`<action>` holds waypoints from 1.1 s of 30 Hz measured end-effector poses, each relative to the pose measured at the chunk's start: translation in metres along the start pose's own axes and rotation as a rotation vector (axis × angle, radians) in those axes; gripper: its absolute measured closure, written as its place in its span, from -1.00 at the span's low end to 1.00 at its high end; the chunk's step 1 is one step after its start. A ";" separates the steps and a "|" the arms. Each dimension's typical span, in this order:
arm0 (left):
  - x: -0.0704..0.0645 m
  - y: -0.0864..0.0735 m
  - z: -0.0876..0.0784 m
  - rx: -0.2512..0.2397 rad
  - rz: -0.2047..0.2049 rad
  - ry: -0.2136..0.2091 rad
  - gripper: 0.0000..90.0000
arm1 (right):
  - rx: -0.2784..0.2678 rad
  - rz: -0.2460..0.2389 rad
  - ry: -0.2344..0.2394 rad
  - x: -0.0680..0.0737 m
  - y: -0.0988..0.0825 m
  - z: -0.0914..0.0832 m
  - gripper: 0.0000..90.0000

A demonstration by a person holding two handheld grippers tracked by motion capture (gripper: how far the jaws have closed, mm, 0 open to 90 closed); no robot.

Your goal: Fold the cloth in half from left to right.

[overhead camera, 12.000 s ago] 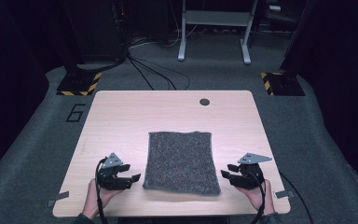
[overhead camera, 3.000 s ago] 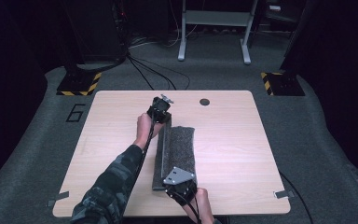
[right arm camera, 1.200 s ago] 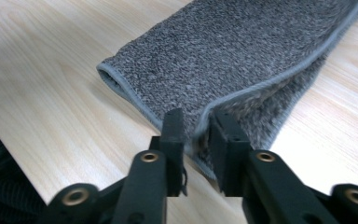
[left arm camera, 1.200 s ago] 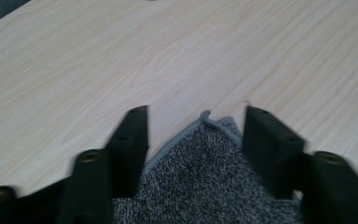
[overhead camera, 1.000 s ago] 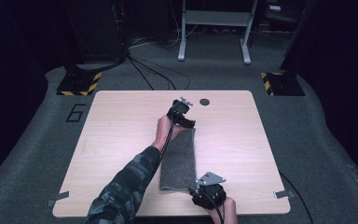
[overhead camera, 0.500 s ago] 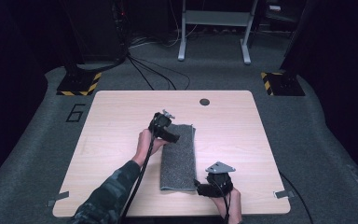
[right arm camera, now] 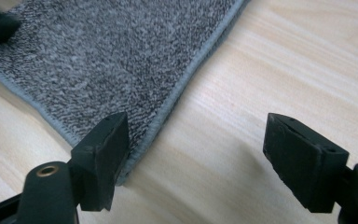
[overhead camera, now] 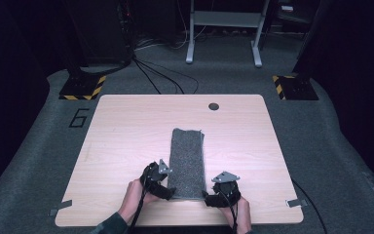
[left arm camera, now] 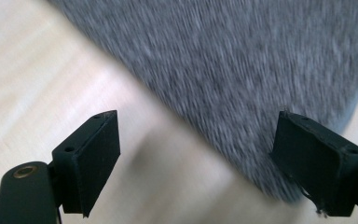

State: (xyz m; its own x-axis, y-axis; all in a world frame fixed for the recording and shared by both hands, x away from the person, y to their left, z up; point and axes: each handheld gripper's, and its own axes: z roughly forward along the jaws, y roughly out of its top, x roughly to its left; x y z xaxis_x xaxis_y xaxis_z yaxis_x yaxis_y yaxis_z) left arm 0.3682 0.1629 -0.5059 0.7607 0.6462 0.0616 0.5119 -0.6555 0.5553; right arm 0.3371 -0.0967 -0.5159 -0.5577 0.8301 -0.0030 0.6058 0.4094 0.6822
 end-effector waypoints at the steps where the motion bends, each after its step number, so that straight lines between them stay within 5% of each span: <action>1: -0.002 -0.004 0.001 -0.003 -0.006 -0.005 -0.67 | 0.006 -0.007 0.002 0.000 -0.001 0.000 -0.50; 10: -0.006 -0.012 -0.001 -0.032 -0.050 -0.031 -0.67 | 0.014 -0.003 0.015 0.000 -0.009 -0.005 -0.50; 14: -0.013 -0.015 -0.002 -0.041 -0.046 -0.035 -0.68 | 0.025 0.012 0.022 0.001 -0.015 -0.011 -0.50; 20: -0.015 -0.015 -0.004 -0.048 -0.040 -0.040 -0.69 | 0.038 -0.027 0.032 0.000 -0.017 -0.016 -0.51; 26: 0.016 0.001 -0.012 -0.085 -0.085 0.002 -0.72 | -0.010 -0.001 0.044 -0.017 0.002 -0.020 -0.58; 32: 0.068 0.034 -0.003 -0.124 -0.160 0.002 -0.71 | -0.047 -0.026 0.023 -0.043 0.043 -0.005 -0.60; 33: 0.075 0.040 -0.001 -0.123 -0.167 0.004 -0.71 | -0.041 0.007 0.016 -0.045 0.051 -0.001 -0.60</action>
State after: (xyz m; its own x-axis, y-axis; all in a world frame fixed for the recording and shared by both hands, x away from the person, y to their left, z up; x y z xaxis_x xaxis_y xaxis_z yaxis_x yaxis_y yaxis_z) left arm 0.4457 0.1860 -0.4785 0.6675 0.7437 -0.0368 0.5782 -0.4865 0.6549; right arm 0.3922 -0.1137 -0.4799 -0.5625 0.8267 0.0132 0.5863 0.3876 0.7113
